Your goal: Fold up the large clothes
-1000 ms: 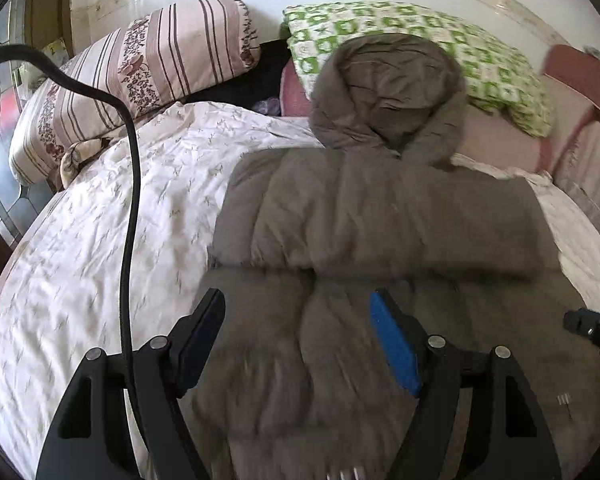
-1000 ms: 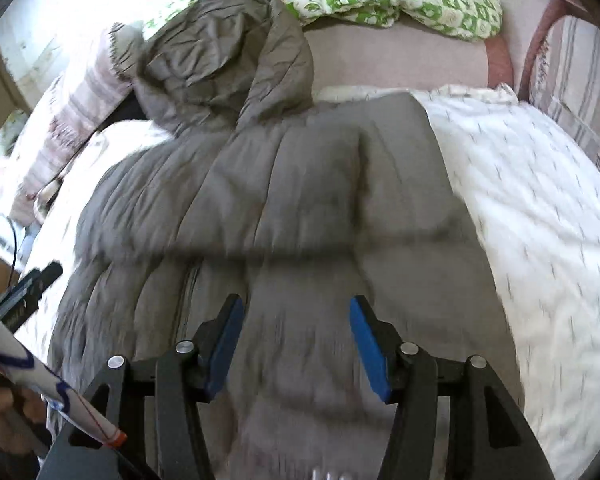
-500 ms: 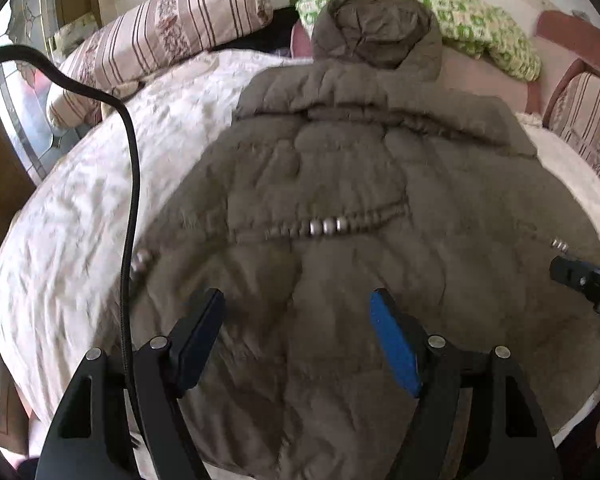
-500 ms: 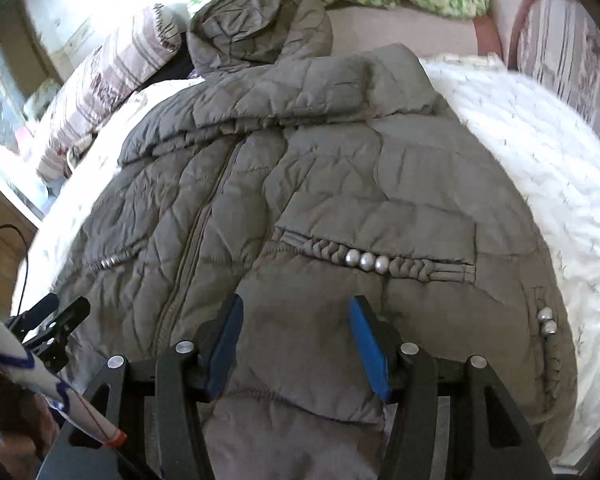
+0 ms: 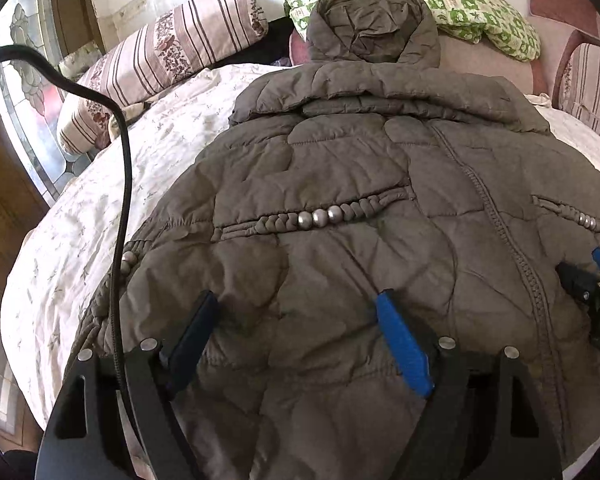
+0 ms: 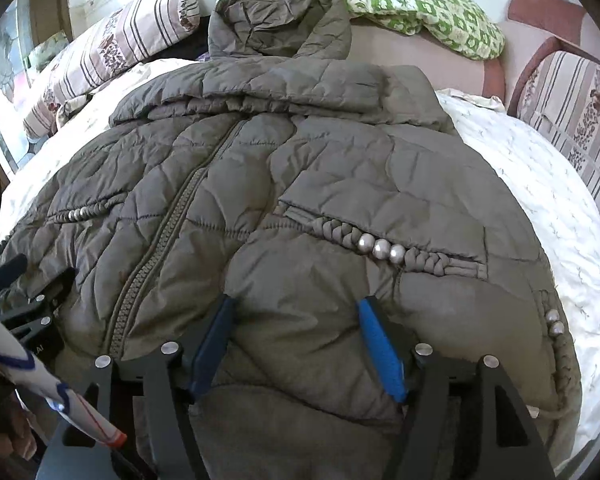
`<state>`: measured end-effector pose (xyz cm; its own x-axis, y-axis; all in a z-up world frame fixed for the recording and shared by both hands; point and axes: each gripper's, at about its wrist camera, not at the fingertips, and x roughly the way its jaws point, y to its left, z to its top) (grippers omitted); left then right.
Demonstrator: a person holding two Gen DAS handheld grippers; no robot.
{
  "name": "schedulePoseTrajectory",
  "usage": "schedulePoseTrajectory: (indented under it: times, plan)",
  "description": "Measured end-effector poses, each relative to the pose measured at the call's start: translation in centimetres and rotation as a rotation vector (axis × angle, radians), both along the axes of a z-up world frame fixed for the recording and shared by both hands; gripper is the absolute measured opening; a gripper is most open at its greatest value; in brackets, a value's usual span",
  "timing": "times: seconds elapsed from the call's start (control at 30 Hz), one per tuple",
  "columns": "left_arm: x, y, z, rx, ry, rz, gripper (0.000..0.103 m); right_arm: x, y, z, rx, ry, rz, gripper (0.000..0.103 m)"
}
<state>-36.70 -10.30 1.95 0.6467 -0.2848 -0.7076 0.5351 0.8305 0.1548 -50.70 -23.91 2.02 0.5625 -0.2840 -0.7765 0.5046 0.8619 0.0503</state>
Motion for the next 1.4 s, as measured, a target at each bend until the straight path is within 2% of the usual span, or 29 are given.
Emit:
schedulePoseTrajectory:
  times: [0.43,1.4]
  plan:
    - [-0.03,0.03,-0.04,-0.003,-0.010,0.000,0.083,-0.10,-0.15,-0.17,-0.005,-0.006,-0.010,0.076]
    - [0.01,-0.09,0.08,-0.003,-0.010,0.003,0.084,-0.45,-0.45,-0.10,0.002,-0.009,-0.014,0.080]
